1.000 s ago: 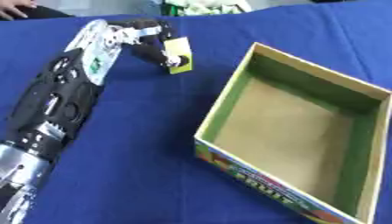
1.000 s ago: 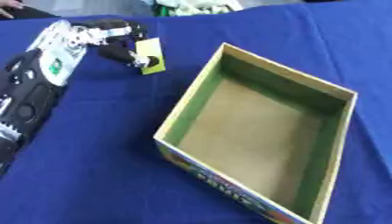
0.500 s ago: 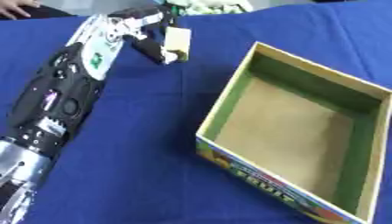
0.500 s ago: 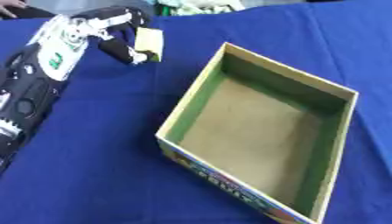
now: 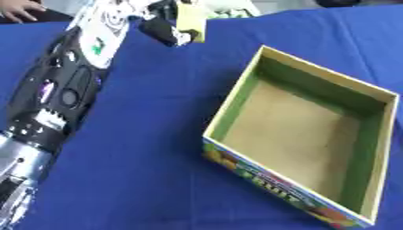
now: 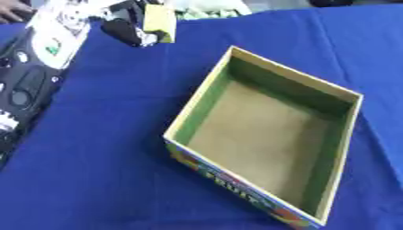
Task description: Pick up objects on the table and place them in the box.
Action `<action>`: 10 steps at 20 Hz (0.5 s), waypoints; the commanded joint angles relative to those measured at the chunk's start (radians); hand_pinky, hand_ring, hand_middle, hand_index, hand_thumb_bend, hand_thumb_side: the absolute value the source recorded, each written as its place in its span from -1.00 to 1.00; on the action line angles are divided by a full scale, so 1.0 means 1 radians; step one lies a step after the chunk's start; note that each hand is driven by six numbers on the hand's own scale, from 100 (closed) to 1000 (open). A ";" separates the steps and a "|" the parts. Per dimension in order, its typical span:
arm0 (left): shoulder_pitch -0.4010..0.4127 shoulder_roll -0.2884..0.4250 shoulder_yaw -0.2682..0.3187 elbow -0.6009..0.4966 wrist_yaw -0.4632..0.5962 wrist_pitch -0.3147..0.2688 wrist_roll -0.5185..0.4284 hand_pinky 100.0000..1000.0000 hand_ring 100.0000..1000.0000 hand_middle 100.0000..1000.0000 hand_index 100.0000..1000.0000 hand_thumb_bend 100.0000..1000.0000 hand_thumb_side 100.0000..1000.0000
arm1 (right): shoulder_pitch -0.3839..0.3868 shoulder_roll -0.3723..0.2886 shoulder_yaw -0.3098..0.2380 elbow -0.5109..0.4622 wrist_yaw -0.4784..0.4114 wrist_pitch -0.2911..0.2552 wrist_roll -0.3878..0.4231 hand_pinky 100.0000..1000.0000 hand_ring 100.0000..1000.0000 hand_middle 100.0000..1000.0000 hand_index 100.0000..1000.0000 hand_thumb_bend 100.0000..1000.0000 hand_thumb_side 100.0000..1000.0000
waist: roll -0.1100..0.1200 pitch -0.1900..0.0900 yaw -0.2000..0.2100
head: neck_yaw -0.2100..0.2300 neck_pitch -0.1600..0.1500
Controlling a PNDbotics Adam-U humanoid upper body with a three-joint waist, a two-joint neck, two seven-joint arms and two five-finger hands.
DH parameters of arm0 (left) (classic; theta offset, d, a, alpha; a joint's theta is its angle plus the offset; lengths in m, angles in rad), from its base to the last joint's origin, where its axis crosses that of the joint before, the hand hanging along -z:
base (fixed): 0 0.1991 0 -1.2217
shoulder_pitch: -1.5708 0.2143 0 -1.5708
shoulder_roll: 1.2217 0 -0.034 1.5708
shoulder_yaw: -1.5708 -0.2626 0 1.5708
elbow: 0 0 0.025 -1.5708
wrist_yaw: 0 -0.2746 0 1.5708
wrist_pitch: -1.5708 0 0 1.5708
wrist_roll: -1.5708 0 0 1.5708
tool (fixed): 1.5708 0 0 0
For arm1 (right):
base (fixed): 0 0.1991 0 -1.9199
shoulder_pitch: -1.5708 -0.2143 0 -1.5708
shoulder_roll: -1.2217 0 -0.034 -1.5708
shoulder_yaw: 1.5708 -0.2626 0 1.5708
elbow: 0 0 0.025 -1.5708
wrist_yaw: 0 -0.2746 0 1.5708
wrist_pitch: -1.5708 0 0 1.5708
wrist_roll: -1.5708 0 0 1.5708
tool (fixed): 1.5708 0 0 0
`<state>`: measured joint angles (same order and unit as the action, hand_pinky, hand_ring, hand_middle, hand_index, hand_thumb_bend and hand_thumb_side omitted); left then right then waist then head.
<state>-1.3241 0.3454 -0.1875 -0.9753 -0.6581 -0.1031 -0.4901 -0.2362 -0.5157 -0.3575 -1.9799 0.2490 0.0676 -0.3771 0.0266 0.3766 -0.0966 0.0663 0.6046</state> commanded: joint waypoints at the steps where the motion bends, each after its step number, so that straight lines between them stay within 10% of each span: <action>1: -0.030 0.012 -0.030 -0.084 0.051 0.009 -0.004 0.08 0.34 0.82 0.10 -1.00 -0.51 | -0.001 -0.034 -0.011 -0.020 -0.003 0.000 -0.007 0.16 0.47 0.20 0.62 -1.00 1.00 | -0.009 -0.036 0.002 | -0.008 0.010; 10: 0.031 -0.080 -0.153 -0.352 0.114 0.076 0.000 0.02 0.30 0.74 0.06 -1.00 -0.49 | 0.003 -0.061 -0.019 -0.020 -0.004 -0.001 -0.033 0.18 0.48 0.21 0.62 -1.00 1.00 | -0.020 -0.082 0.021 | -0.036 0.039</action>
<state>-1.2768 0.2690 -0.3290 -1.2753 -0.5499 -0.0389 -0.4942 -0.2284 -0.5374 -0.3632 -1.9799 0.2490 0.0671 -0.4029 0.0119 0.3154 -0.0750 0.0361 0.6336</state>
